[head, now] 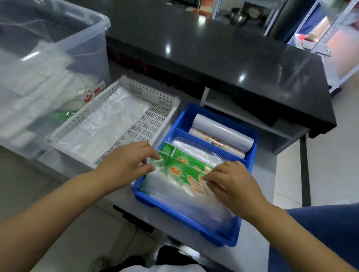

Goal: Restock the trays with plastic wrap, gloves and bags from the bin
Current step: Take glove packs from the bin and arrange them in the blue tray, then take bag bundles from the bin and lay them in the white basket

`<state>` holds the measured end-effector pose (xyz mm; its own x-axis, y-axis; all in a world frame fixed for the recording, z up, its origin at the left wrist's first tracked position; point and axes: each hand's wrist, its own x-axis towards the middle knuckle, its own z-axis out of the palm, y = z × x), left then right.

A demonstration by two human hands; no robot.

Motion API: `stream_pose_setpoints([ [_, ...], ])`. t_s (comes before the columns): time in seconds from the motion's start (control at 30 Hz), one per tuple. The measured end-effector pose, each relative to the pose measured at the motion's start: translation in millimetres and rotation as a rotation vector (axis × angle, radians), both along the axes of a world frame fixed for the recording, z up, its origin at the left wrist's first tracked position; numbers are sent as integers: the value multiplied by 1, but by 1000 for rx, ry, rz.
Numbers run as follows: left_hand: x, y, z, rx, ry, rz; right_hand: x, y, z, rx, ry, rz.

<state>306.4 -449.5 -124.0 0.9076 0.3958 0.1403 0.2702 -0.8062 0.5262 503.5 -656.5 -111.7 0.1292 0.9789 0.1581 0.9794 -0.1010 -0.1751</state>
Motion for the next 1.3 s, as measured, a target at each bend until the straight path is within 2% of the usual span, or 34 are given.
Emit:
stream_pose_setpoints([
  [0.2, -44, 41, 47, 128, -64, 13, -43, 64, 37, 100, -49, 21],
  [0.47, -158, 106, 84, 537, -162, -23, -167, 168, 63, 141, -43, 14],
  [0.57, -198, 131, 92, 611, -180, -16, -214, 205, 66, 133, -51, 35],
  [0.83, -273, 204, 117, 548, -327, 43, -286, 283, 87, 332, -33, 63],
  [1.03, -290, 276, 117, 575, -286, 170, -277, 347, 104, 442, -43, 55],
  [1.17, -292, 325, 116, 591, -191, 222, -263, 400, 114, 442, -56, 93],
  [1.3, -293, 371, 120, 584, -106, 242, -254, 470, 125, 277, -7, 111],
])
